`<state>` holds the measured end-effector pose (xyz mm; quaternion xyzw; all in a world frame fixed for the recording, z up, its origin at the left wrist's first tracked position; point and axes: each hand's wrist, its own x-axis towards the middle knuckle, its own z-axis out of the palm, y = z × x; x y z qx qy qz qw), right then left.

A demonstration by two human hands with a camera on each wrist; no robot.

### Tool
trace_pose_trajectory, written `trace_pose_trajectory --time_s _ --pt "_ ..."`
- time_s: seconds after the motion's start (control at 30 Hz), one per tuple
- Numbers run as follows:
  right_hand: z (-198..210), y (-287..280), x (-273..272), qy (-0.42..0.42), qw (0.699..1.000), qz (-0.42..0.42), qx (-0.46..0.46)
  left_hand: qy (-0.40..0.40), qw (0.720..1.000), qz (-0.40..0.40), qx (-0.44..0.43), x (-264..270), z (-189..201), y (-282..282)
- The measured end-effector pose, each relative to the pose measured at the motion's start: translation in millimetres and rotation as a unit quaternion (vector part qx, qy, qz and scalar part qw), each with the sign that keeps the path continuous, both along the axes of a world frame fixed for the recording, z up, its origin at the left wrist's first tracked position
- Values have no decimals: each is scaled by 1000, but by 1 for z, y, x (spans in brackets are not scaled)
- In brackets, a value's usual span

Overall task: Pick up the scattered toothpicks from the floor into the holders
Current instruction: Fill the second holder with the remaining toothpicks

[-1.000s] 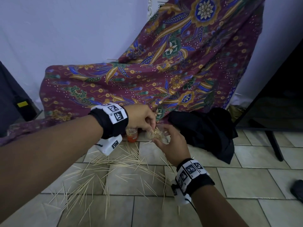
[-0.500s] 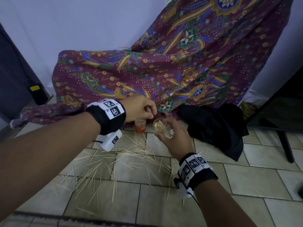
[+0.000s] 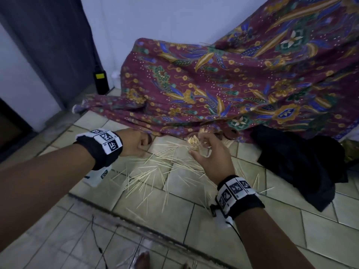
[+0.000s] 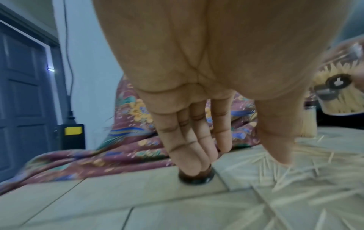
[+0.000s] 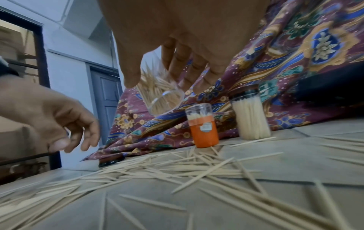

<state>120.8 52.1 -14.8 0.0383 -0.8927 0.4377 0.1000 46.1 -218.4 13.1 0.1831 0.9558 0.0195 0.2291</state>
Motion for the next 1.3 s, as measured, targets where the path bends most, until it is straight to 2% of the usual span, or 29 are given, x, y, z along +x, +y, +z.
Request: trace_pose_trajectory --time_s 0.2,0.47,0.6,0.77,0.93,1.13,1.2,1.3 --pt "-6 -28 -1 -1 999 40 1 -72 994 72 -44 38 -19 -49" --pt "-17 -58 -1 -1 996 86 2 -59 991 96 -71 68 -29 -80" --pt "-16 -69 2 3 995 99 7 -45 993 100 -39 77 -34 -85" --pt "-18 -76 4 6 994 113 -1 -22 997 77 -5 81 -37 -67" --pt "-19 -75 5 10 993 117 1 -32 996 60 48 76 -36 -36" --pt "-21 -61 6 7 995 103 12 10 992 25 127 69 -35 -13" --pt "-23 -57 8 7 995 98 14 21 992 -5 126 71 -33 -21" --pt "-25 -53 9 9 996 87 11 -20 994 -83 72 81 -32 -37"
